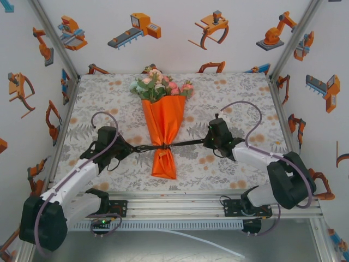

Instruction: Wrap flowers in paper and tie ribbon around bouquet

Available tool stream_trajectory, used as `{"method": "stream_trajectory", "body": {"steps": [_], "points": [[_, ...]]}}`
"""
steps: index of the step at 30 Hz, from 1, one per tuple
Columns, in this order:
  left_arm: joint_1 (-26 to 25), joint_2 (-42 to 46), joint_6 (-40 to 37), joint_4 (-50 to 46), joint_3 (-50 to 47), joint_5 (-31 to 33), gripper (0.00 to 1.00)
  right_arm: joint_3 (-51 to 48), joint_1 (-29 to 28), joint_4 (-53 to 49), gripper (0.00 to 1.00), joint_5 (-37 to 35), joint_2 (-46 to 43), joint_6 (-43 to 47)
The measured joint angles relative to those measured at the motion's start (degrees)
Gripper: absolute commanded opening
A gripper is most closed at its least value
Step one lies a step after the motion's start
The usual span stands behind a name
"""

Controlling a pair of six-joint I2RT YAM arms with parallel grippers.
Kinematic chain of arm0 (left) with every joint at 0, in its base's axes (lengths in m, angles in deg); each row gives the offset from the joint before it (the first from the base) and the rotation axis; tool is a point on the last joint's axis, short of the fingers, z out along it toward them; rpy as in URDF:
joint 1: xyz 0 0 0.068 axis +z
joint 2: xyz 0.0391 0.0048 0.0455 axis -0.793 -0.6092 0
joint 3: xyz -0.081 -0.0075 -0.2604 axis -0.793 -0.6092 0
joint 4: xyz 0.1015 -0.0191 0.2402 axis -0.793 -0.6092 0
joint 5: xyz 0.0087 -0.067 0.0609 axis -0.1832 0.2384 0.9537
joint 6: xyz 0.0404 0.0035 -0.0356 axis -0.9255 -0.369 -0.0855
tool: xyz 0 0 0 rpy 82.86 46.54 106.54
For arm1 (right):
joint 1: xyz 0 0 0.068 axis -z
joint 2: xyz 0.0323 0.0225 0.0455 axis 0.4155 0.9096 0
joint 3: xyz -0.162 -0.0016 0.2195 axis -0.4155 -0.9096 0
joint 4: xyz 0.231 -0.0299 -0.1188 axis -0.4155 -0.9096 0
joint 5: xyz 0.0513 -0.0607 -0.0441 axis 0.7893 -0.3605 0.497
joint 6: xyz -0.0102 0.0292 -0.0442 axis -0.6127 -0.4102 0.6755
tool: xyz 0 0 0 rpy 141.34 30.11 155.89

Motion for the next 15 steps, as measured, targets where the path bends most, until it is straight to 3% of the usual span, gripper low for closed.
{"method": "stream_trajectory", "body": {"steps": [15], "points": [[4.6,-0.1,1.5,4.1,-3.4,-8.9,0.0,-2.8,2.1,-1.0,0.0,1.2,-2.6,-5.9]]}}
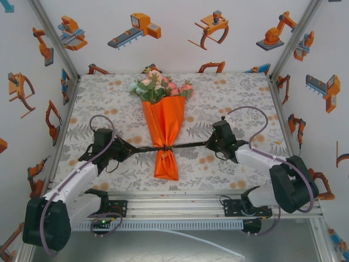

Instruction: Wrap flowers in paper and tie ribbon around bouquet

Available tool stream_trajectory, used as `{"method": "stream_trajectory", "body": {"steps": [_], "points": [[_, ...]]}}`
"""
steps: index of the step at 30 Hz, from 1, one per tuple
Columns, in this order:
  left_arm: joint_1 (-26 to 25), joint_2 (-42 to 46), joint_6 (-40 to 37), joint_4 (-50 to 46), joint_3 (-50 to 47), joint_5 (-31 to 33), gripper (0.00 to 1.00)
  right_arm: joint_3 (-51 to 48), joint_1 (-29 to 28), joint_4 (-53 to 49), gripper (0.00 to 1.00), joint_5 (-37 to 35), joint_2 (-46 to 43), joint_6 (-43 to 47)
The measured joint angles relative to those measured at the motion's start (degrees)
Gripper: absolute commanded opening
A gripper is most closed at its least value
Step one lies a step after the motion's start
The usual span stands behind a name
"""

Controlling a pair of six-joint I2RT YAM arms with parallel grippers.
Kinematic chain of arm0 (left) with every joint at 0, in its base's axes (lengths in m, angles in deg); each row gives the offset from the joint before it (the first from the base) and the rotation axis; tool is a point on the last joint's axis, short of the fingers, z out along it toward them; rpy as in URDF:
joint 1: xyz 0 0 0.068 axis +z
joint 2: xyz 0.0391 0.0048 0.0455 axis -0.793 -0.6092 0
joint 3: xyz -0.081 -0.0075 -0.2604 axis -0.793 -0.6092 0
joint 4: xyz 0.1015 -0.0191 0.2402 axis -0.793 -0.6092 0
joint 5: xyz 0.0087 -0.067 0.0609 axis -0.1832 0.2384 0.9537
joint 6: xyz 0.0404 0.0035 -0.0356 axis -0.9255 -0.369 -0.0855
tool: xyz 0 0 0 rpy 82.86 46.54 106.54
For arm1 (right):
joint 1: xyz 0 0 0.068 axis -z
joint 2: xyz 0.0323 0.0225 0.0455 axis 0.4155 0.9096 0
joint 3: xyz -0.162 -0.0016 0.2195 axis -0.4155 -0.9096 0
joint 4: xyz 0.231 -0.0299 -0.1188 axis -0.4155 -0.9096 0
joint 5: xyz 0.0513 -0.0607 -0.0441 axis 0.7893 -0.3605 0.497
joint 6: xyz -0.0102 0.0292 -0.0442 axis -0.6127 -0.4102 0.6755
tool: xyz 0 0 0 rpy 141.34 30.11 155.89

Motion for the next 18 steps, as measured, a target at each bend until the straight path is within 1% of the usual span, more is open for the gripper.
{"method": "stream_trajectory", "body": {"steps": [2,3,5,7,9,10,11,14,18], "points": [[0.3,-0.1,-0.5,0.9,-0.2,-1.1,0.0,-0.8,0.6,1.0,0.0,1.5,-1.2,1.0],[0.6,0.0,-1.1,1.5,-0.3,-1.7,0.03,-1.3,0.9,1.7,0.0,2.7,-1.9,1.8],[1.1,0.6,-2.5,2.1,-0.3,-2.6,0.22,-2.0,1.0,2.2,0.17,4.4,-3.6,3.6],[1.5,3.0,-5.1,1.9,-0.3,-2.2,0.46,-2.2,1.1,2.0,0.39,4.7,-6.3,5.6],[2.1,6.4,-7.8,1.0,0.2,-0.5,0.62,-2.2,1.7,1.4,0.52,4.4,-9.8,7.5],[2.2,8.1,-9.3,0.2,1.0,0.5,0.68,-2.2,2.0,1.0,0.58,4.0,-12.1,8.9],[2.2,9.2,-10.9,-0.4,1.9,1.8,0.73,-1.9,2.3,0.4,0.61,3.5,-13.9,9.8],[2.2,11.9,-15.7,-1.1,5.3,9.8,0.85,0.1,4.4,-1.1,0.62,1.0,-17.2,13.4],[2.5,11.9,-23.6,3.4,5.7,28.5,0.97,3.2,11.8,-0.9,0.66,-5.1,-16.3,19.1]]}}
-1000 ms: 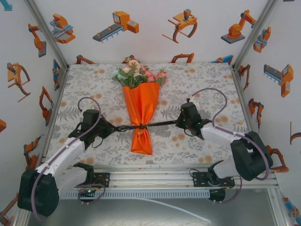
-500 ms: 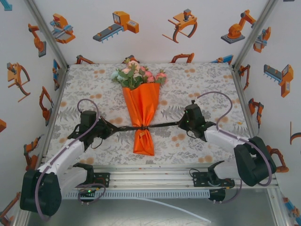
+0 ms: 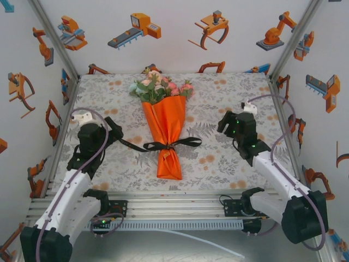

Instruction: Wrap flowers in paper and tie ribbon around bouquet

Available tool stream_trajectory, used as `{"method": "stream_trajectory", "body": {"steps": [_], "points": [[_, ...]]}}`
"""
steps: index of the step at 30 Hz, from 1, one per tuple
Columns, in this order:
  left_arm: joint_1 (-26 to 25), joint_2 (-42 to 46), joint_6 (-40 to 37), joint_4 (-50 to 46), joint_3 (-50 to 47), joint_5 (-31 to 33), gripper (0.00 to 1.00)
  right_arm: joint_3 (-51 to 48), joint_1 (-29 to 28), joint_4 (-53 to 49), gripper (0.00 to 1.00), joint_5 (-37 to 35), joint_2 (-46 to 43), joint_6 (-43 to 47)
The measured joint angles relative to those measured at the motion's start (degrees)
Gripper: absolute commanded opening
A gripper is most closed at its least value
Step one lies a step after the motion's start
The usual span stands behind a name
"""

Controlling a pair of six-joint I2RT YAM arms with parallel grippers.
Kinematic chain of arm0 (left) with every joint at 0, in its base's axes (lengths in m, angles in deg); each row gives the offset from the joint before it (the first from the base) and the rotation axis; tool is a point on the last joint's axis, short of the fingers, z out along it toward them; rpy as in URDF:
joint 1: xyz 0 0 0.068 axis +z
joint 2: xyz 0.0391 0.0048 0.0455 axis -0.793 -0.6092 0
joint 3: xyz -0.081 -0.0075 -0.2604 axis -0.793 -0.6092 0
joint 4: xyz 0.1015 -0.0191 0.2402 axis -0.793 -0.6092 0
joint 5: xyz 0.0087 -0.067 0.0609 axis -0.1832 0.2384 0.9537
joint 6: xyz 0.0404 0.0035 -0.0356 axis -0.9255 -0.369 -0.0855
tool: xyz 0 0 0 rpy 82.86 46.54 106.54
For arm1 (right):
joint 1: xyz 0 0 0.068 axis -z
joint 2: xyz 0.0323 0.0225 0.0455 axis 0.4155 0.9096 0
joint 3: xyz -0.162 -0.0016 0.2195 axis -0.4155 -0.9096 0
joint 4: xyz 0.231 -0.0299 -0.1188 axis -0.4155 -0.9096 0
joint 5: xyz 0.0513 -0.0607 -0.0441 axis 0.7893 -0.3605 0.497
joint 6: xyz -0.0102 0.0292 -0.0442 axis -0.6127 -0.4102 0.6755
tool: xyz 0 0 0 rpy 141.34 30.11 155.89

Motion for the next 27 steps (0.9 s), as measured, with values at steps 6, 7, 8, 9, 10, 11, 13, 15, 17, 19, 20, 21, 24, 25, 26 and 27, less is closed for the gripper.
{"method": "stream_trajectory", "body": {"steps": [6,7,8,9,10,11,13,15,17,19,20,21,24,25,26,27], "points": [[6.5,-12.5,-12.5,13.9,-5.2,13.1,0.97,0.5,10.0,2.1,0.7,-8.3,11.0,5.6],[8.7,-15.6,-13.0,15.9,-5.7,12.4,0.97,0.5,11.5,2.2,0.71,-8.2,13.0,6.4],[10.9,-18.6,-13.3,18.4,-6.3,11.3,0.97,0.5,12.6,2.6,0.72,-8.2,14.5,7.1],[13.0,-21.7,-13.5,21.6,-7.1,9.8,0.97,0.5,13.6,3.6,0.73,-8.2,16.2,8.0],[14.7,-24.6,-13.5,24.7,-7.8,8.2,0.97,0.5,14.6,5.0,0.74,-8.2,17.9,9.3],[16.0,-27.2,-13.5,26.8,-8.1,6.3,0.97,0.7,14.9,6.0,0.74,-8.2,19.3,10.2],[17.7,-32.5,-13.4,32.0,-8.1,1.4,0.97,1.1,15.3,9.3,0.75,-8.3,23.1,12.7],[18.2,-36.1,-13.5,35.6,-7.9,-2.7,0.97,-0.3,15.5,15.5,0.77,-7.3,25.9,14.8],[18.1,-36.8,-13.9,38.0,-8.2,-6.5,0.97,-3.0,16.0,20.4,0.78,-5.5,26.8,16.5],[17.7,-36.8,-15.0,42.8,-9.1,-10.1,0.97,-6.2,16.5,25.0,0.79,-3.5,26.8,17.7],[17.3,-36.9,-15.6,45.5,-9.9,-11.2,0.97,-7.8,16.7,27.3,0.8,-2.2,26.7,18.3],[16.7,-37.9,-16.3,49.5,-11.1,-12.1,0.97,-9.4,17.0,29.9,0.81,-0.8,26.8,18.8],[14.9,-43.2,-18.0,53.5,-10.9,-13.6,0.97,-14.0,17.6,38.8,0.89,2.5,27.5,19.9],[14.2,-43.5,-18.6,52.9,-10.5,-13.3,0.97,-14.5,17.7,40.0,0.93,3.1,27.6,20.1],[13.6,-43.7,-19.2,53.5,-10.2,-13.0,0.97,-14.6,17.7,40.8,0.99,3.5,27.8,20.2],[12.8,-44.0,-19.6,53.5,-9.6,-12.2,0.97,-14.6,17.7,41.8,0.99,3.8,27.9,20.6]]}}
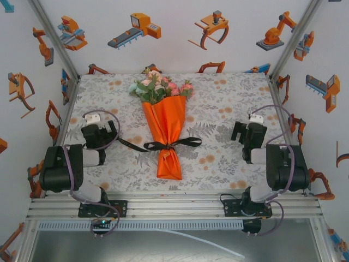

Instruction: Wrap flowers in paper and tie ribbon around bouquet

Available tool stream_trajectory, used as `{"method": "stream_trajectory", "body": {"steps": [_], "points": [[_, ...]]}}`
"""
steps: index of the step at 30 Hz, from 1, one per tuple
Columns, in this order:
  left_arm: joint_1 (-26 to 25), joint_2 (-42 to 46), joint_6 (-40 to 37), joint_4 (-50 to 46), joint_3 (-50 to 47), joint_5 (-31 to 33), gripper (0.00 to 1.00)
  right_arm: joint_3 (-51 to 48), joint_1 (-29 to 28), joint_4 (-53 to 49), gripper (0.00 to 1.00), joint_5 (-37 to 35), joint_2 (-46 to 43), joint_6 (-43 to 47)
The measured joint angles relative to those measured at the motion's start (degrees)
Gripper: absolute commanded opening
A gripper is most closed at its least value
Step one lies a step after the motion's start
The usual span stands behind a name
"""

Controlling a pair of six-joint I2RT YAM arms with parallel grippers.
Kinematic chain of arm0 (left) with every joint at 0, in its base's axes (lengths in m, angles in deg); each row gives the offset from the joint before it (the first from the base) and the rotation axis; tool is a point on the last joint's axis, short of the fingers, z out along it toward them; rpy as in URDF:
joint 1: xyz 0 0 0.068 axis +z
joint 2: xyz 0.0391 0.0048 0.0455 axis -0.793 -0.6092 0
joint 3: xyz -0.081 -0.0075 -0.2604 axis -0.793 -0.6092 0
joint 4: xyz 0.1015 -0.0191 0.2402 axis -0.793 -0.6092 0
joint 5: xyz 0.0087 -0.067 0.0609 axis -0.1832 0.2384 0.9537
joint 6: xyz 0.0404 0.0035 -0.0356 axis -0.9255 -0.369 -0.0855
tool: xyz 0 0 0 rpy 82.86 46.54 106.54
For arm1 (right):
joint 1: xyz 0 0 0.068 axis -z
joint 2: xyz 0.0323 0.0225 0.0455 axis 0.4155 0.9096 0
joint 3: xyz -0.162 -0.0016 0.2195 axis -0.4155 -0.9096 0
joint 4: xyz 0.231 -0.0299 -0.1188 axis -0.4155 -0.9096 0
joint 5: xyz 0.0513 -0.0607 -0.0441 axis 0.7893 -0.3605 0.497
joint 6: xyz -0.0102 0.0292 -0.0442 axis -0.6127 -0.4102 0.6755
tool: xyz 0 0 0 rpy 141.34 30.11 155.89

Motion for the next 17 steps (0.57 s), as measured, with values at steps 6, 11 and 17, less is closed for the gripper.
{"method": "stream_trajectory", "body": {"steps": [6,11,17], "points": [[-2.2,0.0,-1.7,-0.8,1.4,3.1,0.97,0.0,0.0,3.8,0.99,0.9,0.0,0.3],[-2.2,0.0,-2.1,-1.2,1.6,3.9,0.97,0.0,0.0,4.4,0.99,1.8,0.0,0.6],[-2.2,0.0,-2.5,-1.2,1.6,4.3,0.97,0.0,0.0,4.3,0.99,2.6,0.0,0.9]]}}
